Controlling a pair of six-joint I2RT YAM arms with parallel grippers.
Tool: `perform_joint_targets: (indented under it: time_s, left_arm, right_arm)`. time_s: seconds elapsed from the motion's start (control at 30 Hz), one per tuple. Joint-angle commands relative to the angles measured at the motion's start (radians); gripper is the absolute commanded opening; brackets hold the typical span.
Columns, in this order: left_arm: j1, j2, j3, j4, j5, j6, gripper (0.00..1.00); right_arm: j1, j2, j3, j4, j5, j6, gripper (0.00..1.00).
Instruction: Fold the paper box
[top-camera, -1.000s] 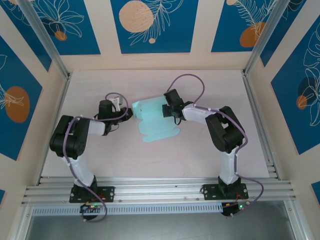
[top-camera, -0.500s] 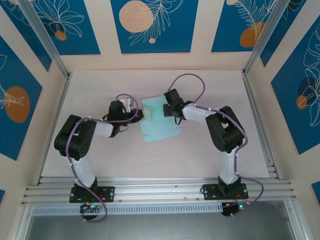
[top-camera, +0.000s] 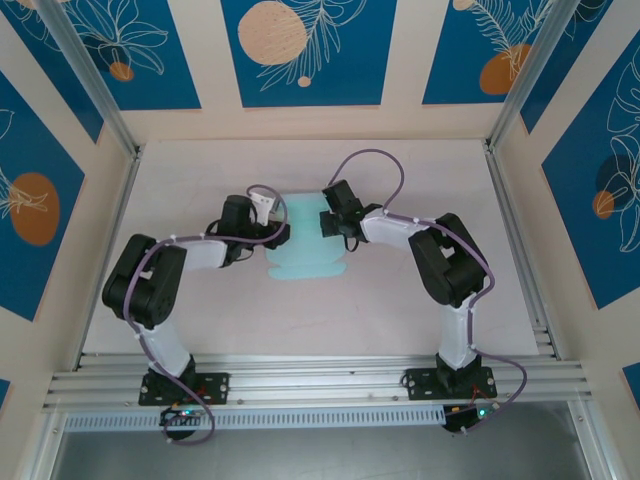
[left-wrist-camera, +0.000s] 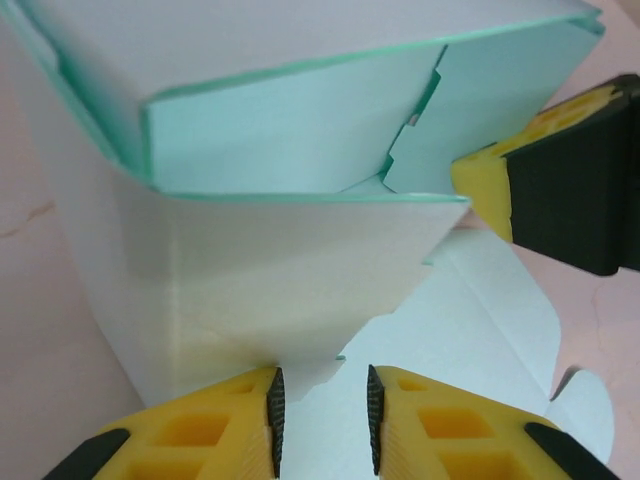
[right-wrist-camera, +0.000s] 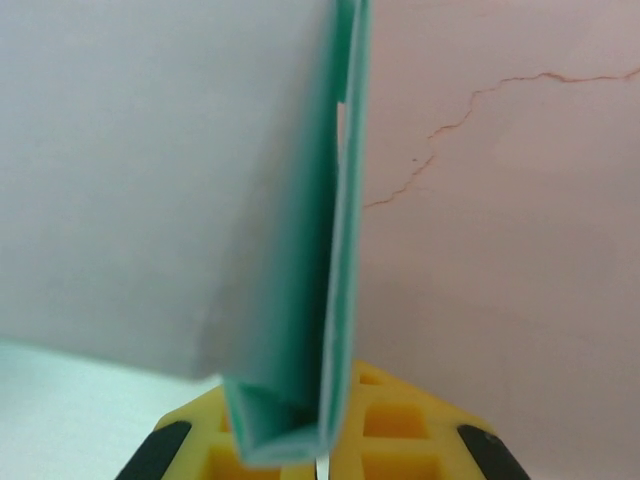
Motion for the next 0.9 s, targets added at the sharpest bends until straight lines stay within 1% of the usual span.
perform_joint_targets:
  time_s: [0.0,0.13,0.23,0.3,0.4,0.43,0.5,0.63,0.67,0.77,0.8,0.87]
  left_arm:
    - [0.006,-0.027,0.045,-0.083,-0.017,0.121,0.29]
    - [0.015,-0.036,0.061,-0.106,-0.101,0.133,0.28]
    - [0.014,-0.054,0.055,-0.104,-0.192,0.122,0.26]
    - [0.014,-0.072,0.029,-0.072,-0.264,0.089,0.22]
    - [0.014,-0.100,-0.018,-0.009,-0.312,0.055,0.21]
    - [0.014,-0.108,-0.029,0.004,-0.312,0.053,0.21]
    - [0.014,-0.120,-0.047,0.020,-0.302,0.065,0.25]
    - [0.015,-0.140,-0.073,0.037,-0.291,0.104,0.25]
    - [0.017,-0.151,-0.084,0.048,-0.269,0.116,0.25]
    - [0.028,-0.199,-0.122,0.078,-0.160,0.150,0.40]
    - [0.034,-0.218,-0.137,0.082,-0.133,0.156,0.43]
    - [0.050,-0.268,-0.170,0.098,-0.096,0.150,0.44]
  right_arm:
    - [0.013,0.015,0.012,-0.037,-0.055,0.007,0.08]
    - [0.013,0.012,0.004,-0.035,-0.053,0.005,0.08]
    - [0.013,0.012,0.002,-0.033,-0.053,0.006,0.08]
    - [0.013,0.012,0.002,-0.032,-0.053,0.009,0.08]
    - [0.013,0.012,0.004,-0.032,-0.054,0.009,0.08]
    - [0.013,0.013,0.007,-0.033,-0.054,0.008,0.08]
    - [0.013,0.013,0.008,-0.035,-0.051,0.006,0.08]
    - [0.013,0.013,0.009,-0.035,-0.046,0.005,0.08]
    - [0.013,0.014,0.008,-0.036,-0.046,0.006,0.08]
    - [0.012,0.016,0.008,-0.036,-0.045,0.007,0.08]
    - [0.013,0.016,0.007,-0.036,-0.045,0.007,0.08]
    - [0.013,0.016,0.006,-0.035,-0.044,0.006,0.08]
